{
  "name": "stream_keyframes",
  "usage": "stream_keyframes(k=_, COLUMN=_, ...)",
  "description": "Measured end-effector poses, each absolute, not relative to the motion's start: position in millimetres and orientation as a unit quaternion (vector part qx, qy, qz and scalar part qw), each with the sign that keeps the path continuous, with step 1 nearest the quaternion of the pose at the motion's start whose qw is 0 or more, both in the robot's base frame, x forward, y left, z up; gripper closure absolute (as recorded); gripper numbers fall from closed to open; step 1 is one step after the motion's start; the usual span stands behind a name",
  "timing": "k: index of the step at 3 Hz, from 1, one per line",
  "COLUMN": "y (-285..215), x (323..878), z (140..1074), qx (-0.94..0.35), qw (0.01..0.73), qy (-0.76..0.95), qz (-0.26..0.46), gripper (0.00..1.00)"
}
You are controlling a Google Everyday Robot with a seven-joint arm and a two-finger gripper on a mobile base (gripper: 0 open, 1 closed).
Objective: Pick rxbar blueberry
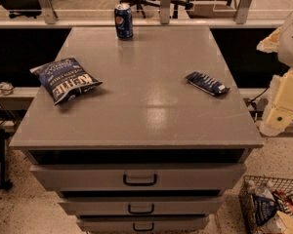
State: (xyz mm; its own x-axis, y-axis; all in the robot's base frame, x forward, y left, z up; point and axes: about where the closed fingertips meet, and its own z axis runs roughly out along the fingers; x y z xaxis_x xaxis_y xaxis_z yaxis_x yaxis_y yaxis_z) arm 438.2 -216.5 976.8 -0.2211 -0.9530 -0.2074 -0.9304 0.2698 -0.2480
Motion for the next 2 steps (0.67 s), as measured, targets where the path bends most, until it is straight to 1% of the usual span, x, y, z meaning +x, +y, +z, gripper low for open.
stream_keyframes(k=1, y=-216, x=439, z=977, qx=-0.603, qw=0.162, qy=0.780, qz=-0.035, gripper=0.00)
stream_keyframes(k=2, y=-212, x=459, z=973, qx=-0.604, qw=0.180, qy=0.776, qz=-0.032, gripper=0.00)
